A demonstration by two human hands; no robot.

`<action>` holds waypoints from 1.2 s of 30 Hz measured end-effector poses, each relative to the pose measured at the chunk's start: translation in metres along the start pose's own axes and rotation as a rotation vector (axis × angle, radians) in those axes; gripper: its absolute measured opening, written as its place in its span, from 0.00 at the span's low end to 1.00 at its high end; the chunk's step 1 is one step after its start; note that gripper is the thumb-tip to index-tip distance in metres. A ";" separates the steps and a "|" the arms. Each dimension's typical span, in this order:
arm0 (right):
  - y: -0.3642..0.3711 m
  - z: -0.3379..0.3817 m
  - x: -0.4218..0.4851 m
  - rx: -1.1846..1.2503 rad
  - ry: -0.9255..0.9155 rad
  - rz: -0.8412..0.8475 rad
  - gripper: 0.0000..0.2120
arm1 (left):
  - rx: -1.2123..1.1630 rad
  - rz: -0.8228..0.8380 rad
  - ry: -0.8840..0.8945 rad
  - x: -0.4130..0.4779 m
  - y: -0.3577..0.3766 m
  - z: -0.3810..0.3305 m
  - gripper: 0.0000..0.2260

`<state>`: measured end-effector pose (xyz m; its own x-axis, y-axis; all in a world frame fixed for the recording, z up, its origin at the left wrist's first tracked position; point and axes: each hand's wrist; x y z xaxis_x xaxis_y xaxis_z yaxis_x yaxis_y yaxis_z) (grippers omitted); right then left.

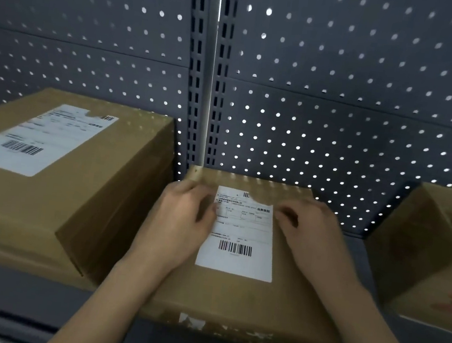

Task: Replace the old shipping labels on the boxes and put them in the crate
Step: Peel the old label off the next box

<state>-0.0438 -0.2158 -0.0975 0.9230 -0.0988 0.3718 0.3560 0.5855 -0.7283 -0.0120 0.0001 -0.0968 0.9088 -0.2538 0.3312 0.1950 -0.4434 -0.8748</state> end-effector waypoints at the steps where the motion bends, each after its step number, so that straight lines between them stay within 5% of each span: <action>1: 0.002 -0.001 0.005 -0.010 -0.006 0.005 0.05 | 0.007 0.023 0.008 0.003 0.001 0.004 0.13; 13: 0.018 0.001 0.015 -0.257 -0.085 0.044 0.04 | 0.002 0.144 0.048 0.009 0.011 0.015 0.19; 36: 0.018 0.010 0.015 -0.198 0.004 0.097 0.08 | -0.005 0.153 0.008 0.008 0.010 0.014 0.16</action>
<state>-0.0250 -0.1992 -0.0993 0.9548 -0.0532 0.2924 0.2867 0.4232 -0.8595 0.0025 0.0053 -0.1080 0.9246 -0.3258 0.1973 0.0528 -0.4033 -0.9136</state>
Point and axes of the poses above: each hand's wrist, its own x-axis towards the middle knuckle, its own y-axis out of the palm, z = x × y, and after that the axes turned 13 degrees about x, right-handed
